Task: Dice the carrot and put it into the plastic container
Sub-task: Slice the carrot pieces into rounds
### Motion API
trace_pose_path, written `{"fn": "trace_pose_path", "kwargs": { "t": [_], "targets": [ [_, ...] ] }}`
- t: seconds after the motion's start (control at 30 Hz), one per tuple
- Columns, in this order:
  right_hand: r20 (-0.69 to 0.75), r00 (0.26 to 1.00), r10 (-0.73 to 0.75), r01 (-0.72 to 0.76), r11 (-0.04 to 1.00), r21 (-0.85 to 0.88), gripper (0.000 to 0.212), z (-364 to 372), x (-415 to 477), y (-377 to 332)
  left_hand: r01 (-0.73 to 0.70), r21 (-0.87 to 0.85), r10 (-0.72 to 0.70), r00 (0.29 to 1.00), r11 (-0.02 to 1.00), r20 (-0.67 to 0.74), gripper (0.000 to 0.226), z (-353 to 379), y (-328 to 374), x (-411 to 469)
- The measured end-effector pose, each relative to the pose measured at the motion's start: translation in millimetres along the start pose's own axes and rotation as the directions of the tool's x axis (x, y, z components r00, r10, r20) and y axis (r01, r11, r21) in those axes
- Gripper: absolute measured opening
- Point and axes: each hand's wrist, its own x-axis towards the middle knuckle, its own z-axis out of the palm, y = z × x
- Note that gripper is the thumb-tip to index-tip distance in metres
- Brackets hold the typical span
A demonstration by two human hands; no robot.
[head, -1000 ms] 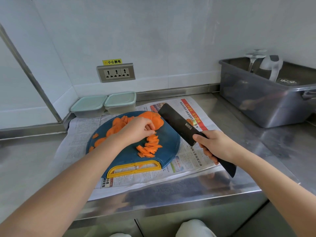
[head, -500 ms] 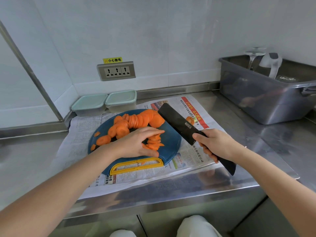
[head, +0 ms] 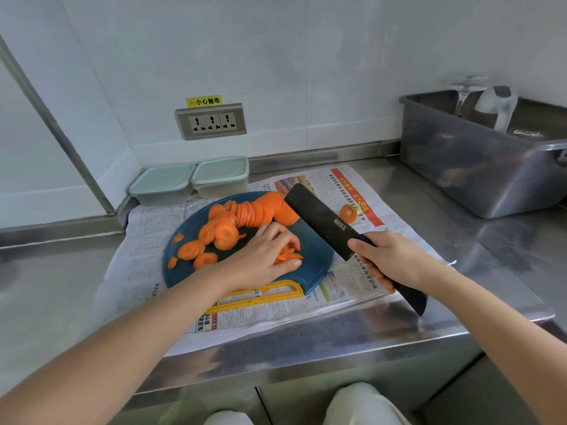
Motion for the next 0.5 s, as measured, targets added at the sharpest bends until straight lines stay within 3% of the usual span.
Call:
{"fn": "trace_pose_path", "kwargs": {
  "t": [0.13, 0.23, 0.37, 0.5],
  "targets": [
    [-0.002, 1.0, -0.009, 0.009, 1.0, 0.011, 0.033, 3, 0, -1, 0.06, 0.043, -0.058, 0.997, 0.997, -0.04, 0.028, 3, 5, -1],
    [0.005, 1.0, -0.012, 0.012, 1.0, -0.007, 0.034, 2, -3, -2, 0.165, 0.05, -0.155, 0.974, 0.985, -0.166, 0.028, 11, 10, -4],
    [0.012, 1.0, -0.011, 0.012, 0.999, -0.034, 0.032, -1, -8, -4, 0.419, 0.052, -0.363, 0.835, 0.906, -0.414, 0.03, 20, 20, -7],
    [0.057, 0.998, -0.003, 0.008, 0.996, -0.087, 0.03, -1, -19, -9, 0.559, 0.011, -0.481, 0.723, 0.829, -0.496, 0.034, 23, 31, -2]
  ]
}}
